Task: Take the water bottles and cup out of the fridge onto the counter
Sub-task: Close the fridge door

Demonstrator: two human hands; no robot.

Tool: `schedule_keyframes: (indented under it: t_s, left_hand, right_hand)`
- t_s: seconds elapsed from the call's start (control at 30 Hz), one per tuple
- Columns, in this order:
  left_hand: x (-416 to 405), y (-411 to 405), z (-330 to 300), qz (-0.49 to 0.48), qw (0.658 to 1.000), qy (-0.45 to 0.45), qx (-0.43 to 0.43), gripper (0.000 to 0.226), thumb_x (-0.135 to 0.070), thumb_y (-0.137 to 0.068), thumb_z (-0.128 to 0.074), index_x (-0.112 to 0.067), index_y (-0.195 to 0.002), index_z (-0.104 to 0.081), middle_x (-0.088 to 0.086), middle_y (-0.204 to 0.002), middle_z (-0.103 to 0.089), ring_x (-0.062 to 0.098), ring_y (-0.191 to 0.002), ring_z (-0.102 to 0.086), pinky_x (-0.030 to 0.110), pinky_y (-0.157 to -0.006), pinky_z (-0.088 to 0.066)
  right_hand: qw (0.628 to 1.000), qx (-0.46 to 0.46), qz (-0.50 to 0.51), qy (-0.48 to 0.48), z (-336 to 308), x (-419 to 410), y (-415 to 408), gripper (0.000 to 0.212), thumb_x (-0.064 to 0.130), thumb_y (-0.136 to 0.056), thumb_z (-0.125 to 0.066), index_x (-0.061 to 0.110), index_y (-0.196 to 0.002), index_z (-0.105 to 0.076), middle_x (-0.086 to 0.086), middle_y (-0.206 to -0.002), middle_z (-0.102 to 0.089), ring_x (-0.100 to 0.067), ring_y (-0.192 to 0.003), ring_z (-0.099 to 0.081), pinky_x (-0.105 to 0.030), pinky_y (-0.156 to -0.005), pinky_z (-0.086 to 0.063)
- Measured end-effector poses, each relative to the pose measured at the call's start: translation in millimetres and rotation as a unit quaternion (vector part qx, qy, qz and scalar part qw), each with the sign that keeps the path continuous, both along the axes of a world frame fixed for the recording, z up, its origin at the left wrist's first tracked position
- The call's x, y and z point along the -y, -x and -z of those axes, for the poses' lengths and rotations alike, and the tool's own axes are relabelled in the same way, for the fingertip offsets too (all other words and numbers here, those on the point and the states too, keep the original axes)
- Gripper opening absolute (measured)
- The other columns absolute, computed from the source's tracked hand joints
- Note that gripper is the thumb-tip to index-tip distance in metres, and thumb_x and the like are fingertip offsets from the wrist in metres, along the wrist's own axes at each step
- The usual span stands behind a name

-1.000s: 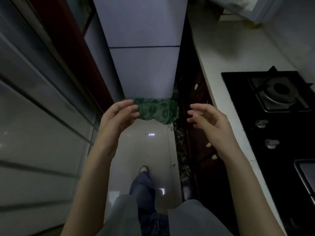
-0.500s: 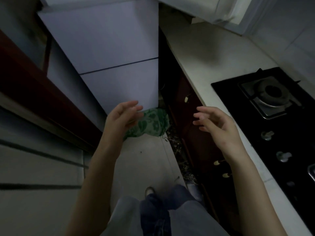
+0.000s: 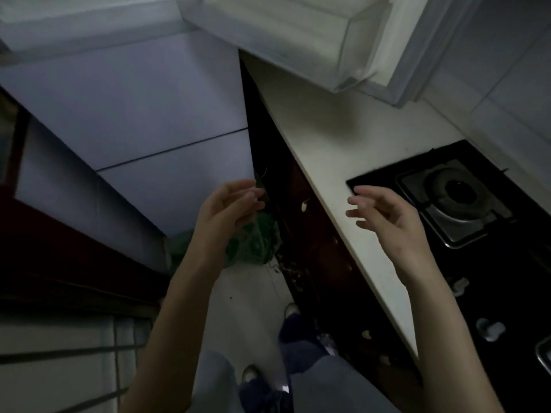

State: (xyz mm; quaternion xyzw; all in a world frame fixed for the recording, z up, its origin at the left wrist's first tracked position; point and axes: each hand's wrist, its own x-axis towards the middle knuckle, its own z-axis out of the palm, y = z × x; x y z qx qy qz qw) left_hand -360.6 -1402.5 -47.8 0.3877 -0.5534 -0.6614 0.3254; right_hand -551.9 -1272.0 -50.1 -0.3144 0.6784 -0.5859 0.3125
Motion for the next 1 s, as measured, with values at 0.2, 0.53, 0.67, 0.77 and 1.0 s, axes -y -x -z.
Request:
schedule_keyframes:
  t_s: [0.2, 0.53, 0.67, 0.77, 1.0]
  left_hand:
    - [28.0, 64.7, -26.9, 0.028, 0.998, 0.056, -0.024, 0.017, -0.013, -0.093, -0.048, -0.023, -0.101, -0.061, -0.007, -0.099, -0.068, 0.005, -0.089, -0.067, 0.020, -0.082, -0.052]
    - [34.2, 122.1, -68.7, 0.059, 0.984, 0.142, -0.092, 0.028, -0.018, -0.078, -0.056, -0.011, -0.106, -0.059, 0.003, -0.101, -0.066, 0.015, -0.093, -0.064, 0.015, -0.078, -0.048]
    - [38.4, 139.2, -80.5, 0.092, 0.975, 0.163, -0.121, 0.025, -0.005, -0.083, -0.058, -0.002, -0.108, -0.058, 0.005, -0.098, -0.065, 0.013, -0.090, -0.063, 0.014, -0.079, -0.048]
    - [38.5, 153.7, -86.3, 0.100, 0.971, 0.166, -0.139, 0.026, -0.005, -0.081, -0.060, -0.003, -0.107, -0.058, 0.002, -0.095, -0.066, 0.011, -0.090, -0.062, 0.014, -0.081, -0.048]
    - [37.6, 188.3, -96.4, 0.157, 0.943, 0.282, -0.079, 0.036, -0.019, -0.082, -0.055, -0.019, -0.117, -0.052, -0.005, -0.118, -0.059, 0.002, -0.112, -0.056, 0.019, -0.095, -0.043]
  right_hand:
    - [0.998, -0.016, 0.029, 0.051, -18.1, 26.0, 55.3, 0.024, 0.006, -0.092, -0.052, 0.027, -0.096, -0.062, -0.001, -0.096, -0.066, -0.001, -0.078, -0.067, -0.011, -0.070, -0.050]
    - [0.989, -0.085, 0.058, 0.102, -46.0, 44.8, 100.8, 0.023, 0.006, -0.090, -0.055, 0.027, -0.097, -0.061, -0.001, -0.094, -0.065, -0.003, -0.078, -0.066, -0.012, -0.070, -0.048]
    - [0.984, -0.100, 0.093, 0.112, -54.4, 47.8, 113.2, 0.022, 0.008, -0.090, -0.057, 0.029, -0.091, -0.062, 0.001, -0.090, -0.066, -0.010, -0.083, -0.065, -0.016, -0.074, -0.049]
    - [0.980, -0.116, 0.113, 0.112, -60.0, 55.1, 124.4, 0.017, 0.014, -0.087, -0.060, 0.031, -0.090, -0.060, -0.001, -0.091, -0.064, -0.017, -0.087, -0.062, -0.025, -0.079, -0.049]
    - [0.957, -0.197, 0.185, 0.104, -76.1, 84.5, 147.8, 0.021, 0.006, -0.088, -0.057, 0.020, -0.103, -0.052, 0.008, -0.098, -0.058, -0.009, -0.090, -0.057, -0.011, -0.072, -0.045]
